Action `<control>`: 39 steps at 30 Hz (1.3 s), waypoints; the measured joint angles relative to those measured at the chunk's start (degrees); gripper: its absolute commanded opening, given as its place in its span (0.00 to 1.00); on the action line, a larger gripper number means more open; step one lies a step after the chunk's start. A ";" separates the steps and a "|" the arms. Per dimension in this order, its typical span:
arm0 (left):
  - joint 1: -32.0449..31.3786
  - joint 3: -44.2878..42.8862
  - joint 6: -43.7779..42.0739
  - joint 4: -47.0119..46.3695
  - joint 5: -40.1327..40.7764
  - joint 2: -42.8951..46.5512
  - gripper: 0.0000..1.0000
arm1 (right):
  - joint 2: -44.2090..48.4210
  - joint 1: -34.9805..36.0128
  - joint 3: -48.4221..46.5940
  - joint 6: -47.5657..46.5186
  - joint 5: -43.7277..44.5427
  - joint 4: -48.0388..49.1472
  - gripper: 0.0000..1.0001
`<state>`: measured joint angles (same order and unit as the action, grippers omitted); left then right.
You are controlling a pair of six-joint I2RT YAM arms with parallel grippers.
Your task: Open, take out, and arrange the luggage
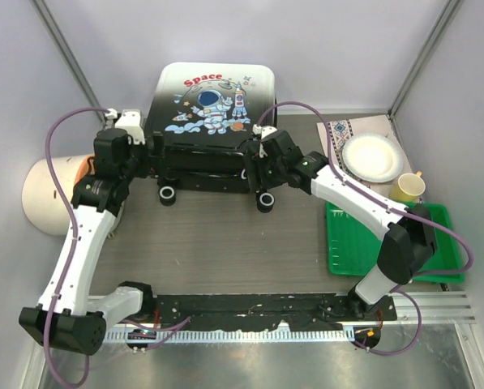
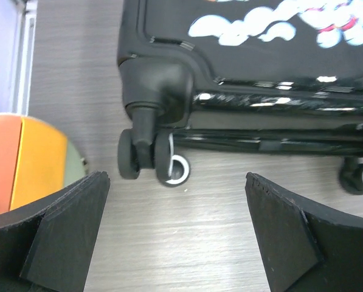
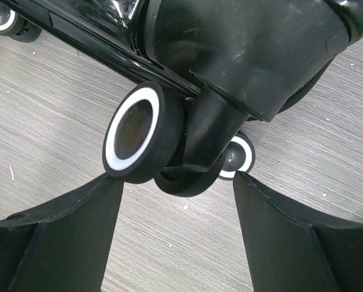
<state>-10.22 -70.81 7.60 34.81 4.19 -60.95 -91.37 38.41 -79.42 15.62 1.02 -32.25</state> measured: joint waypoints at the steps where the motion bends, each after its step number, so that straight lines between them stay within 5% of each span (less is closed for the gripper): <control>1: 0.39 -0.76 -0.90 1.22 1.03 -1.01 0.99 | -0.20 0.39 -0.13 0.09 0.98 -0.09 0.78; 19: 3.26 -2.49 -6.38 8.66 5.14 -14.95 0.98 | -5.25 3.15 -4.37 2.19 11.15 -7.37 0.83; 25: 3.28 -2.49 -6.62 6.86 3.72 -17.55 0.92 | -5.99 3.43 -6.51 2.25 11.43 -8.90 0.69; 28: 3.28 -2.40 -6.62 5.16 3.67 -19.21 0.82 | -6.51 3.28 -7.13 1.95 12.70 -7.69 0.28; 31: 3.28 -2.36 -6.62 3.87 3.52 -21.03 0.55 | -7.06 3.10 -7.17 1.40 13.90 -9.05 0.01; 37: 3.54 -2.38 -4.94 2.71 0.09 -22.71 0.00 | -8.46 0.22 -9.49 -0.94 12.24 -10.91 0.01; 39: 3.56 -2.40 -3.15 2.73 -1.70 -22.67 0.00 | -9.25 -1.16 -11.04 -2.32 10.43 -12.44 0.01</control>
<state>-6.66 -73.21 4.45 37.54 2.48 -83.61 -100.62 37.26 -90.45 13.30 11.44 -44.69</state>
